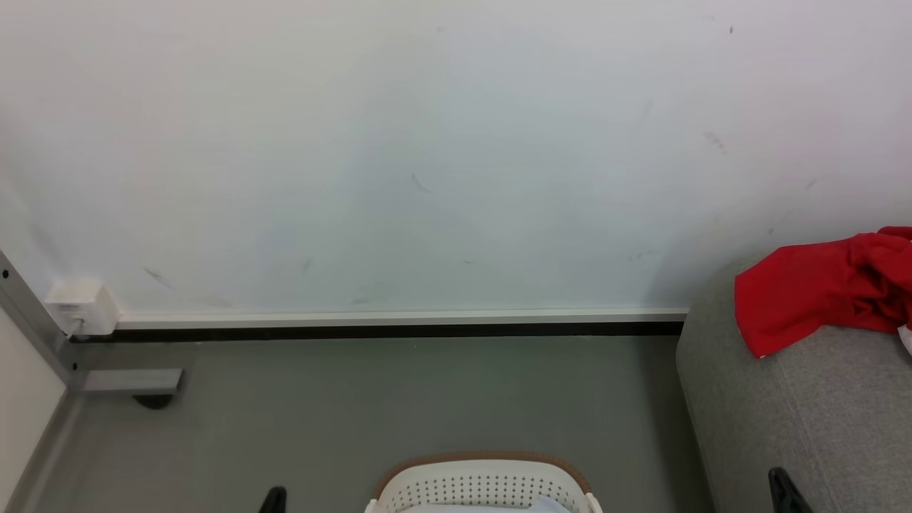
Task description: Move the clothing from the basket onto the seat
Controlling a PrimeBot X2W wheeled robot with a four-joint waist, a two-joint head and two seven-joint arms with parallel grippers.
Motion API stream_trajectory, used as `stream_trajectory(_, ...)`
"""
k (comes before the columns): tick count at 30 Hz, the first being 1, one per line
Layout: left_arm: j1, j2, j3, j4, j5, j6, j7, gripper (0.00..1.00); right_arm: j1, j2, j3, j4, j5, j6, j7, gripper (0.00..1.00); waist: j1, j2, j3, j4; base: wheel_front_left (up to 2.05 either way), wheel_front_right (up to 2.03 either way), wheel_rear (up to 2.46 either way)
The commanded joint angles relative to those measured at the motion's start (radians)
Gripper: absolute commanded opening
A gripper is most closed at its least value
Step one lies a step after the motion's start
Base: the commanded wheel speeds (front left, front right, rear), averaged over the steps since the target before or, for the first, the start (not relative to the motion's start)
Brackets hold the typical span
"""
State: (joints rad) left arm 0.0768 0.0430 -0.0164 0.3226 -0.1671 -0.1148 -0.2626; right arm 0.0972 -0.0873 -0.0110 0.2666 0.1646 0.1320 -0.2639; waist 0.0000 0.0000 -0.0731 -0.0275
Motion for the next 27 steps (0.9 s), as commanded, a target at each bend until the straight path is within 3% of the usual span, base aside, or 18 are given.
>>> stream_trajectory(1,0.001,0.000,0.000,0.004,-0.002,0.000,0.001,0.00,0.001,0.001,0.000,0.003,0.002,0.000,0.001,0.00,0.0000,0.0000,0.000,0.000,0.00,0.00,0.00)
stream_trajectory(27,-0.060,0.002,0.042,-0.019,-0.458,-0.006,0.120,0.00,-0.066,0.013,-0.033,-0.002,0.459,0.000,0.121,0.00,0.0001,0.0000,0.016,0.006,0.00,0.00,0.00)
